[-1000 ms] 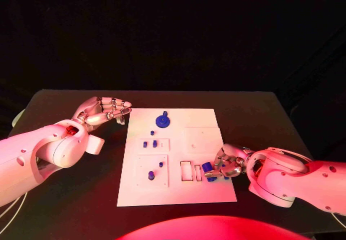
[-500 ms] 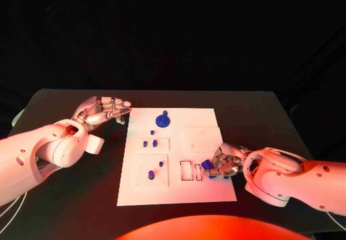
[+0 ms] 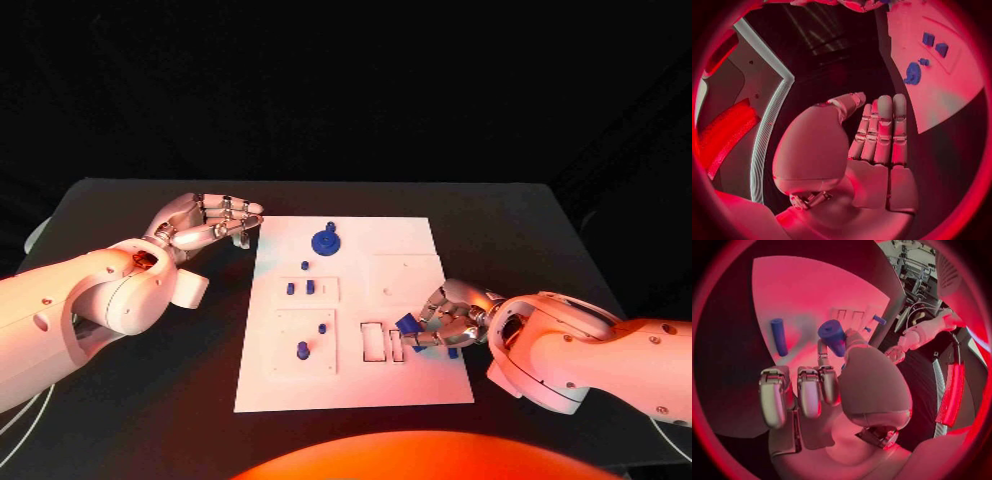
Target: Assemble the parts on the task board
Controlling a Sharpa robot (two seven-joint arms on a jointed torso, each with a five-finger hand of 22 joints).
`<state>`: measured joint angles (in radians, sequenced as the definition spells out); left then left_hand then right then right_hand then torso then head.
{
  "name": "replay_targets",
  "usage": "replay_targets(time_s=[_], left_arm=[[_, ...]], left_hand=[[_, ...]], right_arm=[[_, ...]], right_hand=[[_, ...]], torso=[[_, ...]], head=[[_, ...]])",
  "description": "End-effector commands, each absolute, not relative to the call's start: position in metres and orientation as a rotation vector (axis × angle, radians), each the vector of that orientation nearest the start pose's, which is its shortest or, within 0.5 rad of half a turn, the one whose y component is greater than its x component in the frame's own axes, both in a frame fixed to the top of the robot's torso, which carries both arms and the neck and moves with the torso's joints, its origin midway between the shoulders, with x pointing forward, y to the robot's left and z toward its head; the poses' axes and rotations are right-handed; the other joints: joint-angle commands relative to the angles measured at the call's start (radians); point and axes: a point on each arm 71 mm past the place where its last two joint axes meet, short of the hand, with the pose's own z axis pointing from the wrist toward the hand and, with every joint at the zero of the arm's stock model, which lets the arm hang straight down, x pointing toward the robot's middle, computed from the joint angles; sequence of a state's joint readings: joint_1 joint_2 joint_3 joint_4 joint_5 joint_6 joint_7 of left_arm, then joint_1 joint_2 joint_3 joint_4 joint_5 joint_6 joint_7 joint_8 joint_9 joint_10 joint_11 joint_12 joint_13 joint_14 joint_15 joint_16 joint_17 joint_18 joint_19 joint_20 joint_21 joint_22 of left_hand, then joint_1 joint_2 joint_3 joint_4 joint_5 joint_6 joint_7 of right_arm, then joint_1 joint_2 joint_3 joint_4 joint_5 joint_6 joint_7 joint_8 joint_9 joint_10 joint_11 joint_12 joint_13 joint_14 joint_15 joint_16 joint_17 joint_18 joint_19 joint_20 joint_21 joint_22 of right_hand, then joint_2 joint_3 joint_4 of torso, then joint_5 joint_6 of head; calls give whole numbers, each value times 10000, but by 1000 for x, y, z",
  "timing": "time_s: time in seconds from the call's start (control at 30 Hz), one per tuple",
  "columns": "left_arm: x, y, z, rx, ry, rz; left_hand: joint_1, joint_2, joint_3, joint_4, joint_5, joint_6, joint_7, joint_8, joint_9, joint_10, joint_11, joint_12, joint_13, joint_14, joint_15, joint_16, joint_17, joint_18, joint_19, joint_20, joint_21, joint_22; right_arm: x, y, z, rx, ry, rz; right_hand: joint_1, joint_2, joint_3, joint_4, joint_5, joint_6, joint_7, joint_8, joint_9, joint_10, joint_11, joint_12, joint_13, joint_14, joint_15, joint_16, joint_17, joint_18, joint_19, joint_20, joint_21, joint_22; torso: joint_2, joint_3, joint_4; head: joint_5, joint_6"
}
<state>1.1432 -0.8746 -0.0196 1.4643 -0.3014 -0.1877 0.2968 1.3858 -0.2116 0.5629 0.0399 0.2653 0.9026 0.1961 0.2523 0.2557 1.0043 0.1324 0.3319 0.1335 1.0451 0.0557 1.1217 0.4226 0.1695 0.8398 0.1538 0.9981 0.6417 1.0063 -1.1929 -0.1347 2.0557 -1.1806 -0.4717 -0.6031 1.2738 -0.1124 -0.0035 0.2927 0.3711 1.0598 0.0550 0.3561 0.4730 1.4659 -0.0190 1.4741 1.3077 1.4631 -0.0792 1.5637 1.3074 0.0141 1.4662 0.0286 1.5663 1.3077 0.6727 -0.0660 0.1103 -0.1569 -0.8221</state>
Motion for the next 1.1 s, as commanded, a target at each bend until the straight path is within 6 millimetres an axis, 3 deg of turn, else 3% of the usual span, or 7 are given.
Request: replay_targets(time_s=[0.03,0.37,0.6,1.0,1.1], left_arm=[[486,229,-205,-8683,16379,-14535],[486,228,-205,-8674,16408,-14571],[486,229,-205,-8687,16410,-14546],[485,229,-205,-8695,16438,-14541],[485,229,-205,-8697,16443,-14540]], left_hand=[[-54,70,-38,-43,44,17,10,23,-10,-50,-8,57,5,-95,9,-62,-15,143,-70,9,-63,-9],[-54,70,-38,-43,44,17,10,23,-10,-50,-8,57,5,-95,9,-62,-15,143,-70,9,-63,-9],[-54,70,-38,-43,44,17,10,23,-10,-50,-8,57,5,-95,9,-62,-15,143,-70,9,-63,-9],[-58,90,-38,-43,46,27,10,34,-21,-62,-7,74,6,-97,8,-58,-17,145,-70,11,-69,-14],[-58,90,-38,-43,46,27,10,34,-21,-62,-7,74,6,-97,8,-58,-17,145,-70,11,-69,-14]], right_arm=[[320,-234,-253,6025,21398,5046],[323,-207,-264,5660,22252,5605],[326,-201,-270,5498,22288,5476],[332,-197,-271,5319,21733,5332],[332,-195,-270,5228,21719,5380]], right_hand=[[116,450,76,13,-96,129,-29,61,118,647,-36,42,1955,1064,-57,44,2568,-141,1046,-75,45,2631],[-255,441,90,11,-306,146,-20,55,98,628,-28,-31,1921,1061,-51,39,2555,-141,1046,-70,45,2631],[-716,265,-29,10,-701,181,-14,90,106,626,-17,-67,1916,1061,-39,38,2554,-141,1046,-57,45,2631],[-1058,214,-86,22,-1028,228,-36,162,137,631,-34,-81,1928,1062,-51,39,2558,-141,1046,-61,45,2631],[-1394,130,-187,29,-1555,236,-46,218,168,635,-40,-92,1936,1064,-57,44,2569,-141,1046,-65,45,2631]], torso=[[3,-5,1],[15,9,12],[14,-6,13],[12,6,-2],[18,7,3]], head=[[-6,-11],[53,-18],[71,-46],[103,-2],[102,7]])
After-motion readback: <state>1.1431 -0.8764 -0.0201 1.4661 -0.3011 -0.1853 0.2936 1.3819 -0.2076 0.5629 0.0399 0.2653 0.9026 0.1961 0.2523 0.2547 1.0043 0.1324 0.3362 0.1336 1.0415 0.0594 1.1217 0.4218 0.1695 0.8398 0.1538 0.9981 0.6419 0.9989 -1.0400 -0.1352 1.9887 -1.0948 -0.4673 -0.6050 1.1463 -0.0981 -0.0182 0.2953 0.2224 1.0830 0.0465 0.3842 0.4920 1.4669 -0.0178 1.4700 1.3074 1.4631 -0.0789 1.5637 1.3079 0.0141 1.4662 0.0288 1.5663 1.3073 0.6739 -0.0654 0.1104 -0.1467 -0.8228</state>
